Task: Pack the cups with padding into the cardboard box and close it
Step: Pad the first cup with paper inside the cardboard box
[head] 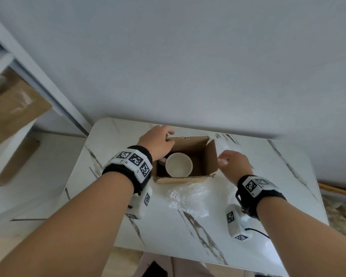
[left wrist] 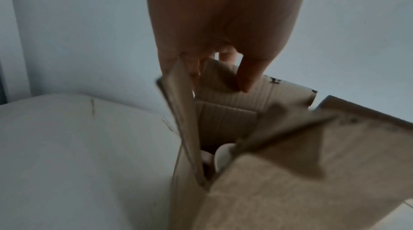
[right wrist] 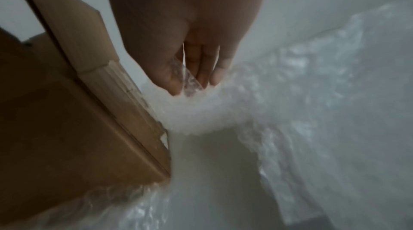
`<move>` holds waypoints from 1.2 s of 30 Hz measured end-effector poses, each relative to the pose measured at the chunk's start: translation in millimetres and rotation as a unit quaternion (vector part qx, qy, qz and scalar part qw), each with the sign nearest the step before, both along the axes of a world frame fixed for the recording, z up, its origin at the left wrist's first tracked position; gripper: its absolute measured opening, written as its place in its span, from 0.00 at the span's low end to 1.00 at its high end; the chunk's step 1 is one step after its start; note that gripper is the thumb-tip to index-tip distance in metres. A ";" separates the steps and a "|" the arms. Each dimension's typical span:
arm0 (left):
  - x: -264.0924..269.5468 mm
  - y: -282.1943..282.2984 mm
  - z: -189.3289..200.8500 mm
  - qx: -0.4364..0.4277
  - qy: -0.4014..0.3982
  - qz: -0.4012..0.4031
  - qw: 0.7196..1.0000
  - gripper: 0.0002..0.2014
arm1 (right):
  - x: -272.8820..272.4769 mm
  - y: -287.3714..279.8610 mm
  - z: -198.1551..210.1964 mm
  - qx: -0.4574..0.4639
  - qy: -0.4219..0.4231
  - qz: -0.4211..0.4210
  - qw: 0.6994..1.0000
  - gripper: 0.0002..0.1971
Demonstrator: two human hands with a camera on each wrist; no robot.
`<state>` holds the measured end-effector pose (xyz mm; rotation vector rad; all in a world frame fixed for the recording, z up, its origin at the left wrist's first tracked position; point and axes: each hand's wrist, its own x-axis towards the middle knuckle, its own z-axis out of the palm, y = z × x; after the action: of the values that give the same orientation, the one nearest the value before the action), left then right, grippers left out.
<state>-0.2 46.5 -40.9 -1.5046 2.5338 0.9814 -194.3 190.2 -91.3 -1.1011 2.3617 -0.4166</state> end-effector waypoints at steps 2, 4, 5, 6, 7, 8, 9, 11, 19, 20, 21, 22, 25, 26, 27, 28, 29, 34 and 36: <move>1.8 0.7 7.6 0.013 0.015 0.002 1.000 0.19 | -4.0 -1.7 11.6 -0.040 -0.003 -0.031 0.999 0.08; 2.9 0.1 18.7 0.012 0.034 0.004 0.999 0.21 | -7.0 -6.2 30.7 -0.076 -0.016 -0.062 0.995 0.08; 3.1 -0.2 24.5 0.008 0.042 0.004 0.999 0.22 | -8.2 -8.5 41.4 -0.094 -0.021 -0.074 0.993 0.07; 2.9 -1.0 30.4 0.003 0.049 0.005 0.999 0.23 | -9.0 -11.0 53.2 -0.111 -0.023 -0.082 0.990 0.06; 2.1 -2.0 36.7 -0.004 0.054 0.006 0.999 0.24 | -9.8 -13.3 65.4 -0.130 -0.021 -0.088 0.987 0.06; 0.6 -2.9 43.4 -0.010 0.062 0.007 0.998 0.24 | -10.7 -15.4 76.8 -0.152 -0.019 -0.095 0.984 0.06; -1.3 -3.5 50.5 -0.014 0.071 0.009 0.997 0.23 | -11.5 -17.6 89.3 -0.176 -0.017 -0.104 0.979 0.07; -6.6 -4.2 64.3 -0.022 0.095 0.015 0.995 0.23 | -12.5 -22.1 112.4 -0.233 -0.020 -0.123 0.965 0.09; -29.7 -2.1 102.6 0.018 0.178 -0.018 0.984 0.39 | 4.2 -49.5 174.1 -0.385 -0.134 -0.093 0.909 0.09; -30.8 -2.3 106.3 0.026 0.187 -0.024 0.982 0.41 | 7.8 -53.2 177.0 -0.378 -0.158 -0.078 0.909 0.11; -30.6 -2.8 109.9 0.033 0.191 -0.029 0.981 0.39 | 11.8 -56.5 178.7 -0.367 -0.179 -0.066 0.911 0.13; -29.5 -4.5 112.4 0.045 0.190 -0.029 0.980 0.34 | 15.3 -59.5 178.8 -0.354 -0.197 -0.059 0.912 0.15; -22.1 -11.4 112.2 0.086 0.180 -0.021 0.980 0.19 | 24.8 -63.7 175.8 -0.323 -0.234 -0.046 0.916 0.14; -18.6 -13.9 109.2 0.095 0.186 -0.012 0.978 0.17 | 27.2 -64.3 173.7 -0.318 -0.238 -0.040 0.917 0.14; -14.7 -16.4 105.1 0.099 0.193 -0.002 0.976 0.16 | 29.4 -64.4 171.6 -0.314 -0.242 -0.033 0.917 0.14; -10.8 -19.4 100.2 0.097 0.195 0.009 0.976 0.17 | 31.1 -65.3 168.6 -0.308 -0.251 -0.022 0.917 0.15; -6.7 -21.3 96.1 0.091 0.190 0.021 0.977 0.16 | 33.8 -65.5 166.5 -0.295 -0.261 -0.006 0.919 0.18; 11.9 -28.5 80.8 0.071 0.138 0.076 0.985 0.07 | 53.7 -66.7 152.7 -0.140 -0.217 0.144 0.955 0.17; 15.6 -29.3 77.9 0.086 0.113 0.085 0.986 0.06 | 59.9 -68.4 147.0 -0.108 -0.203 0.165 0.959 0.22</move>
<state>15.3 17.2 37.0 -1.6672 2.4112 1.4293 -134.4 121.7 55.7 -1.3347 1.7682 -0.7131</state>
